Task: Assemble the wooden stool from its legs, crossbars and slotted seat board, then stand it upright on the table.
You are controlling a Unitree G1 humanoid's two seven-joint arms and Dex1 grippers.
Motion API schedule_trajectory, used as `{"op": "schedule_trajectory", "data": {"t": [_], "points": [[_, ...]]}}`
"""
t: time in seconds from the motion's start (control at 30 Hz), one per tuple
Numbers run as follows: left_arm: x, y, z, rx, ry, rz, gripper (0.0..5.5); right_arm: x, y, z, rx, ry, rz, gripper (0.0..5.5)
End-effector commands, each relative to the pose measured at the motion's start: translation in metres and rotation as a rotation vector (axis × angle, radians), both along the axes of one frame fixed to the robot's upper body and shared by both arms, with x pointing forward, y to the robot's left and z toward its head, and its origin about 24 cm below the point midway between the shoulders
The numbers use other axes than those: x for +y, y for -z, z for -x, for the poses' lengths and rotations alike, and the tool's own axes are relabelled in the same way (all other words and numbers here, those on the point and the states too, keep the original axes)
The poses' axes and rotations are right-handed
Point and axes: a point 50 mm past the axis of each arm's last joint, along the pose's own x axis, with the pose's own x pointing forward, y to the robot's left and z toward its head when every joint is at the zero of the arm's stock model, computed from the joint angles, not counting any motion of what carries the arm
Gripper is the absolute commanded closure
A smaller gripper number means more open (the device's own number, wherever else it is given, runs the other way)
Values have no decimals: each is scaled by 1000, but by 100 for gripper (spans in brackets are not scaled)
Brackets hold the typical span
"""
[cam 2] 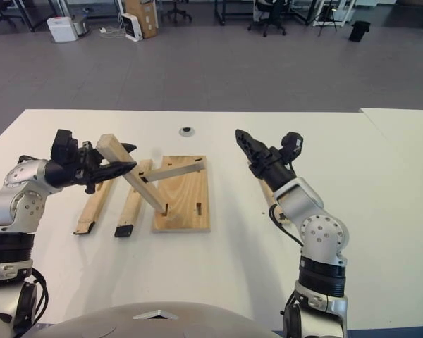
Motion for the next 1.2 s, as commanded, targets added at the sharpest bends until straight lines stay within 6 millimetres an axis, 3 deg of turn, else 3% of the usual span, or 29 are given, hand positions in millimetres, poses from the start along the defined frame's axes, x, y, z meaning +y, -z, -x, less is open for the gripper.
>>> {"op": "schedule_trajectory", "data": {"t": [0.03, 0.3, 1.2], "points": [[1, 3, 1, 39, 43, -58, 342, 2, 1, 1, 5, -11, 11, 167], [15, 11, -4, 73, 33, -124, 344, 5, 4, 2, 4, -15, 7, 167], [19, -31, -17, -1, 69, -138, 344, 15, 11, 9, 23, -8, -12, 167]]}}
